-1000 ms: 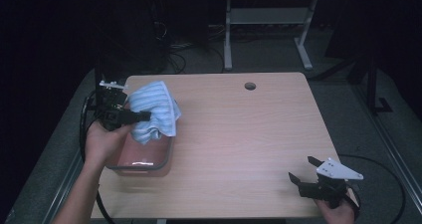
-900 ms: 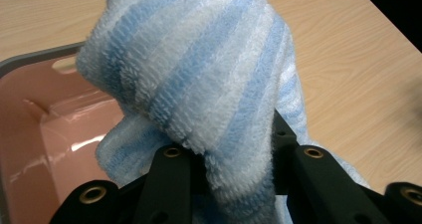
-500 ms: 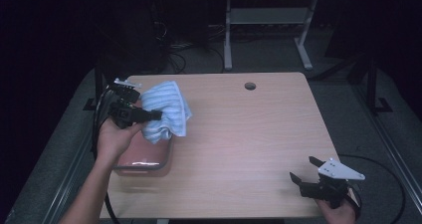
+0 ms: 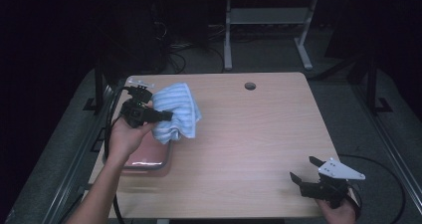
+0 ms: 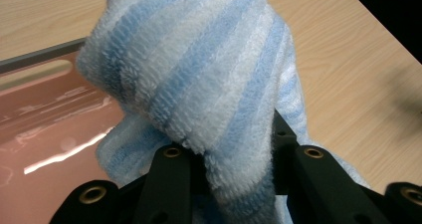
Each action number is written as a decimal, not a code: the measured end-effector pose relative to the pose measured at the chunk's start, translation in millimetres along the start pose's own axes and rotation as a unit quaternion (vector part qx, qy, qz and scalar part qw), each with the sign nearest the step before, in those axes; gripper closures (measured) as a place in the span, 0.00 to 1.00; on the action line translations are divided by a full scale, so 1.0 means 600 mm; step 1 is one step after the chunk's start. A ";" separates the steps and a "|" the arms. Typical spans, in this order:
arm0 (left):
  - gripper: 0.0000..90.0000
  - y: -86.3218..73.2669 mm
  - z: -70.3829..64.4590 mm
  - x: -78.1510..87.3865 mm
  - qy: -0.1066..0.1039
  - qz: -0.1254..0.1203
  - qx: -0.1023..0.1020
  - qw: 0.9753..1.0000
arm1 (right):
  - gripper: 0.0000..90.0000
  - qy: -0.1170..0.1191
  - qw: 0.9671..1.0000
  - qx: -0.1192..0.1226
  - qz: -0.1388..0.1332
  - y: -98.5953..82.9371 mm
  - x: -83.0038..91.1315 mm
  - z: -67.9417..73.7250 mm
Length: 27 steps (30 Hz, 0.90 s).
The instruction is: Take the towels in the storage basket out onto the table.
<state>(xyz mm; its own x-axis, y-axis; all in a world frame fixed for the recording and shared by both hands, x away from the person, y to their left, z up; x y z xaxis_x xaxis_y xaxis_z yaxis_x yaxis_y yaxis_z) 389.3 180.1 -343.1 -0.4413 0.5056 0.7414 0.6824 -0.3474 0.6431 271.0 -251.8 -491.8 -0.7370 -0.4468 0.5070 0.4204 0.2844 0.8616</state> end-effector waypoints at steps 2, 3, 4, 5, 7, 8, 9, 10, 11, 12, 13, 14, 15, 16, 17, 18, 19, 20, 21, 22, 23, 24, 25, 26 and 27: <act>0.78 0.001 -0.003 -0.005 -0.004 0.001 0.000 1.000 | 0.16 0.000 1.000 -0.001 0.000 0.000 0.001 0.000; 0.78 0.002 -0.005 -0.008 -0.006 0.003 -0.001 1.000 | 0.16 -0.001 1.000 -0.002 -0.001 0.000 0.001 0.000; 0.78 0.002 -0.007 -0.010 -0.008 0.004 -0.003 1.000 | 0.16 -0.001 1.000 -0.003 -0.001 0.000 0.001 0.000; 0.78 0.001 -0.009 -0.014 -0.010 0.007 -0.007 1.000 | 0.16 -0.001 1.000 -0.003 0.000 0.000 0.001 0.000; 0.78 0.002 -0.013 -0.019 -0.012 0.008 -0.008 1.000 | 0.16 -0.002 1.000 -0.004 0.000 0.000 0.001 -0.001; 0.78 0.002 -0.014 -0.021 -0.012 0.007 -0.008 1.000 | 0.16 -0.001 1.000 -0.003 0.000 0.000 0.001 -0.001; 0.78 0.003 -0.015 -0.023 -0.013 0.009 -0.008 1.000 | 0.16 -0.001 1.000 -0.004 0.001 0.000 0.000 0.000; 0.78 0.004 -0.017 -0.025 -0.015 0.009 -0.009 1.000 | 0.16 -0.001 1.000 -0.001 0.000 0.000 0.000 0.000; 0.78 0.005 -0.019 -0.027 -0.016 0.009 -0.010 1.000 | 0.16 -0.001 1.000 -0.001 0.000 0.000 0.000 0.000; 0.78 0.006 -0.020 -0.028 -0.017 0.010 -0.012 1.000 | 0.16 -0.001 1.000 -0.001 0.000 0.000 0.000 0.000; 0.78 0.006 -0.022 -0.030 -0.017 0.010 -0.012 1.000 | 0.16 -0.001 1.000 -0.001 0.000 0.000 0.000 0.000; 0.78 0.007 -0.024 -0.031 -0.018 0.010 -0.012 1.000 | 0.16 -0.001 1.000 -0.002 0.000 0.000 0.000 0.000; 0.78 0.008 -0.025 -0.032 -0.018 0.010 -0.014 1.000 | 0.16 -0.001 1.000 -0.002 0.000 0.000 0.000 0.000; 0.78 0.009 -0.026 -0.033 -0.019 0.010 -0.013 1.000 | 0.16 -0.001 1.000 -0.003 0.000 0.000 0.000 0.000; 0.78 0.009 -0.027 -0.034 -0.020 0.011 -0.014 1.000 | 0.16 -0.001 1.000 -0.002 0.000 0.000 0.000 0.000; 0.78 0.010 -0.028 -0.035 -0.020 0.011 -0.015 1.000 | 0.16 -0.001 1.000 -0.002 0.000 0.000 0.000 0.000; 0.78 0.010 -0.029 -0.036 -0.020 0.011 -0.014 1.000 | 0.16 -0.001 1.000 -0.001 0.001 0.000 0.000 0.000; 0.78 0.011 -0.030 -0.037 -0.021 0.011 -0.018 1.000 | 0.16 -0.001 1.000 -0.001 0.001 0.000 0.000 0.001; 0.78 0.012 -0.032 -0.038 -0.022 0.010 -0.016 1.000 | 0.16 -0.001 1.000 -0.001 0.002 0.000 0.000 0.001; 0.78 0.012 -0.033 -0.039 -0.022 0.011 -0.016 1.000 | 0.16 -0.001 1.000 -0.001 0.002 0.000 0.000 0.001; 0.78 0.012 -0.034 -0.040 -0.023 0.012 -0.018 1.000 | 0.16 -0.001 1.000 0.001 0.002 0.000 0.000 0.001; 0.78 0.013 -0.036 -0.041 -0.023 0.011 -0.017 1.000 | 0.16 -0.001 1.000 0.000 0.001 0.000 0.000 0.001; 0.78 0.013 -0.037 -0.043 -0.024 0.012 -0.018 0.999 | 0.16 -0.001 1.000 -0.001 0.001 0.000 0.001 0.001; 0.78 0.014 -0.038 -0.045 -0.025 0.012 -0.019 0.999 | 0.16 -0.001 1.000 -0.001 0.001 0.000 0.001 0.001; 0.78 0.014 -0.039 -0.046 -0.025 0.014 -0.020 0.999 | 0.16 -0.001 1.000 -0.001 0.000 0.000 0.001 0.001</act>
<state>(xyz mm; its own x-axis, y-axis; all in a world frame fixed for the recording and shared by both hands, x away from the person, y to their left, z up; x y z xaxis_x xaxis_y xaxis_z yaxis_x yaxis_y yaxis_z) 393.6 144.7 -353.6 -0.3922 0.5337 0.7492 0.6695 -0.3929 0.6304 270.3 -251.7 -491.3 -0.7373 -0.4456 0.5077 0.4222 0.2828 0.8613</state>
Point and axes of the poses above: each handheld gripper's, and its own axes: x roughly backward along the jaws, y roughly out of its top, z roughly to its left, the point moved 7 cm from there along -x, roughly forward along the jaws, and after that the axes turned 2 degrees about -x, right-handed, at the moved point
